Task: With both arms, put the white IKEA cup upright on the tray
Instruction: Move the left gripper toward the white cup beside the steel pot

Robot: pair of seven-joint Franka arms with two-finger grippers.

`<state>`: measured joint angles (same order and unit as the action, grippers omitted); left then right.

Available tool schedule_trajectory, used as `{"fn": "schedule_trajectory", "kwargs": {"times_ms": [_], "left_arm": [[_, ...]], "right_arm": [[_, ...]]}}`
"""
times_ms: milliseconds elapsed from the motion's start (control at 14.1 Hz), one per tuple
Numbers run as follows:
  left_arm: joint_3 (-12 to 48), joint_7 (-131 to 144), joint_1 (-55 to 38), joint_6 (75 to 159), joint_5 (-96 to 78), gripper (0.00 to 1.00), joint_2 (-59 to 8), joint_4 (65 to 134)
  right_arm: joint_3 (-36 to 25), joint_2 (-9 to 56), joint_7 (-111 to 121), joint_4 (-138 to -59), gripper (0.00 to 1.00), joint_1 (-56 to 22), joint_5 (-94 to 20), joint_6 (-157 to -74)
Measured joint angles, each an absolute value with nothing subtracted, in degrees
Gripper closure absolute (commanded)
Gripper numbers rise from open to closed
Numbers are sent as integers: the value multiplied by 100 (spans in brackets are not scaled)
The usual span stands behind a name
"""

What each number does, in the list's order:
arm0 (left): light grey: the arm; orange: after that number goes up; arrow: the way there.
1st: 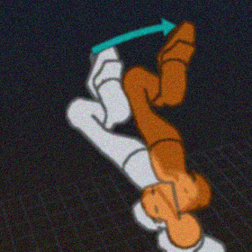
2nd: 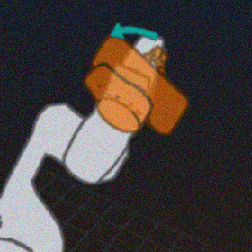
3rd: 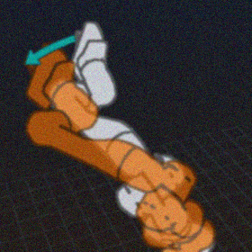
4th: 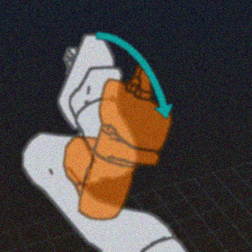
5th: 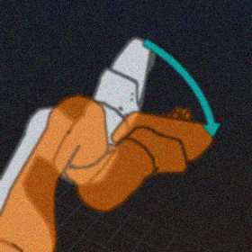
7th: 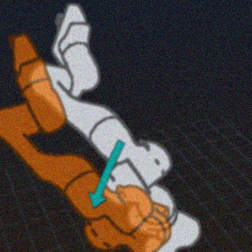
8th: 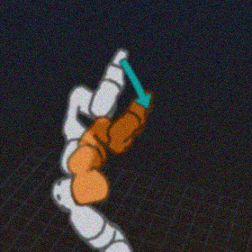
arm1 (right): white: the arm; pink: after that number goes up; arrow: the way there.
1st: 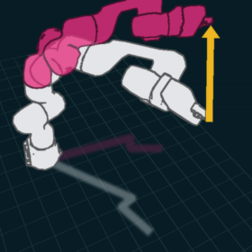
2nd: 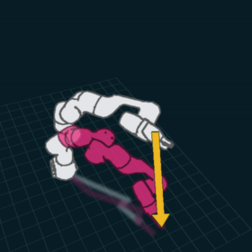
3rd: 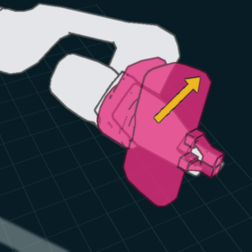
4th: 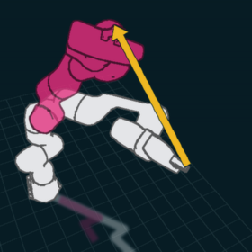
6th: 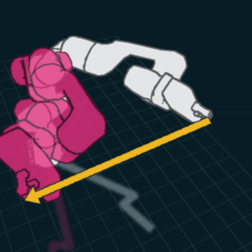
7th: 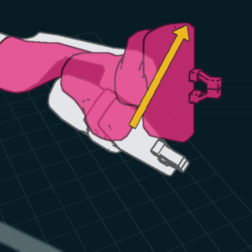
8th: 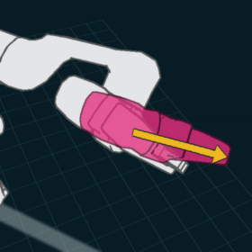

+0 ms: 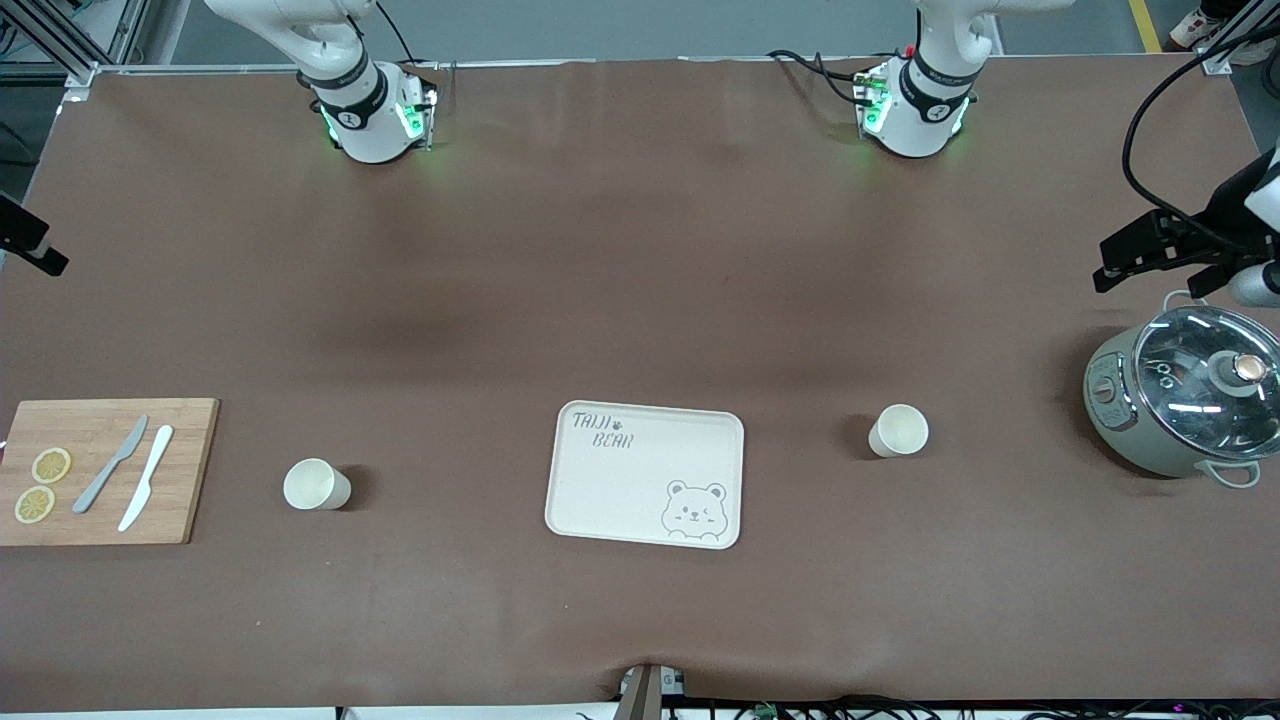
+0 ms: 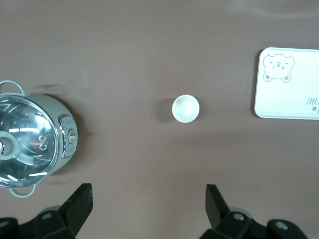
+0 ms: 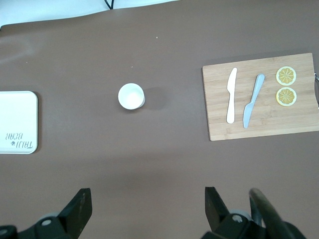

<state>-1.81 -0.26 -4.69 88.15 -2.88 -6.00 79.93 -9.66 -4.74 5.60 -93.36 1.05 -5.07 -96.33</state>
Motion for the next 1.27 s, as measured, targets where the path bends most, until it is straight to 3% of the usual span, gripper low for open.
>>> {"fn": "schedule_trajectory", "kwargs": {"times_ms": [496,1062,1274], "left_arm": [[-12,-43,-494,8993,-301,0,-629,8181],[-8,-699,-423,10905,-296,0,-524,10432],[-7,-771,-425,11314,-296,0,-526,10834]], "right_arm": [[-898,-369,578,-9338,0,105,-438,-9895],[-897,-356,577,-9361,0,106,-417,-9618],[-897,-316,578,-9365,0,106,-417,-9558]]}}
